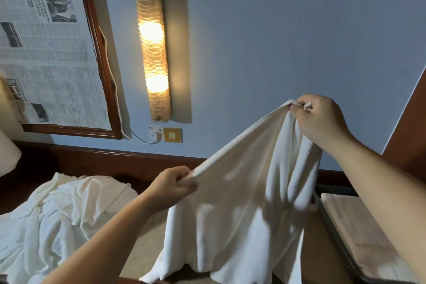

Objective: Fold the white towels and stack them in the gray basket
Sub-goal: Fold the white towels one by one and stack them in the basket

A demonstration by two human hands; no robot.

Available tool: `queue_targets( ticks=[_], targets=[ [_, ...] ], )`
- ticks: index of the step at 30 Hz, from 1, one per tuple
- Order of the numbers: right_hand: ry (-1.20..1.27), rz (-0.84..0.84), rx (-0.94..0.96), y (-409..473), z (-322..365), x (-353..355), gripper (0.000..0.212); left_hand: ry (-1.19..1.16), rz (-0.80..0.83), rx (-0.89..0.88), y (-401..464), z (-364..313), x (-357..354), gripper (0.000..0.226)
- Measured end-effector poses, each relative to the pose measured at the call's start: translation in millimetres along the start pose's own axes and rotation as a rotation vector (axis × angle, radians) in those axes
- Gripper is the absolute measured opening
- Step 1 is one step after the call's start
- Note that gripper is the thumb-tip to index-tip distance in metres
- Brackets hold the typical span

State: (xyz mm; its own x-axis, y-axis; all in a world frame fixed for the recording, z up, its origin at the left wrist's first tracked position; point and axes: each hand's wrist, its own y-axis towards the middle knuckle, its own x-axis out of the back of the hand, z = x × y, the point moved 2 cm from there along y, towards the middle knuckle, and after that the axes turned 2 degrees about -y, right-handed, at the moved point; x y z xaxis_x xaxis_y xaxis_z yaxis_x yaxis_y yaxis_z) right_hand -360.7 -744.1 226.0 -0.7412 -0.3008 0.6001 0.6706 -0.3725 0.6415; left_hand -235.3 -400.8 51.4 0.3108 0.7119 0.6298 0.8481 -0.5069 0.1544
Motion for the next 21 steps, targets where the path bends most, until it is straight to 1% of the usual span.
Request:
queue_targets(
  ticks=[1,2,3,4,6,9,10,11,13,15,16,17,18,20,21],
  targets=[
    [-0.005,0.003,-0.003,0,0,-1,0.035,0.12,-0.12,-0.024,2,6,4,0.027],
    [-0.008,0.005,-0.003,-1,-1,-2,0.034,0.173,-0.219,-0.04,4,10,8,0.031],
    [-0.005,0.009,-0.006,-2,-2,-3,0.034,0.19,-0.285,-0.056,5,12,12,0.035],
    [-0.008,0.013,-0.008,-3,-3,-5,0.034,0.198,-0.318,-0.061,6,15,15,0.038],
    [-0.015,0.027,-0.023,-5,-6,-8,0.033,0.189,-0.298,-0.044,9,22,20,0.039],
    [-0.015,0.028,-0.052,-5,-13,-8,0.036,0.128,-0.167,0.028,10,38,25,0.037],
    [-0.014,0.026,-0.068,-5,-17,-8,0.037,0.109,-0.151,0.062,9,44,27,0.035],
    [-0.013,0.026,-0.091,-5,-20,-9,0.036,0.099,-0.163,0.095,10,49,29,0.032],
    [-0.033,0.029,-0.152,-8,-26,-16,0.036,0.115,-0.256,0.116,15,47,36,0.03],
    [-0.088,0.066,-0.193,-12,-27,-29,0.035,0.174,-0.379,0.028,24,24,43,0.035],
    [-0.112,0.104,-0.203,-14,-26,-36,0.029,0.197,-0.411,-0.037,28,3,46,0.037],
    [-0.115,0.159,-0.205,-17,-21,-43,0.018,0.224,-0.418,-0.109,32,-21,48,0.038],
    [-0.092,0.231,-0.193,-21,-13,-48,0.013,0.259,-0.407,-0.182,36,-47,49,0.037],
    [-0.016,0.395,-0.078,-29,10,-57,0.045,0.327,-0.383,-0.317,41,-99,49,0.037],
    [0.016,0.459,-0.024,-33,23,-60,0.057,0.351,-0.377,-0.366,43,-122,48,0.037]
  ],
)
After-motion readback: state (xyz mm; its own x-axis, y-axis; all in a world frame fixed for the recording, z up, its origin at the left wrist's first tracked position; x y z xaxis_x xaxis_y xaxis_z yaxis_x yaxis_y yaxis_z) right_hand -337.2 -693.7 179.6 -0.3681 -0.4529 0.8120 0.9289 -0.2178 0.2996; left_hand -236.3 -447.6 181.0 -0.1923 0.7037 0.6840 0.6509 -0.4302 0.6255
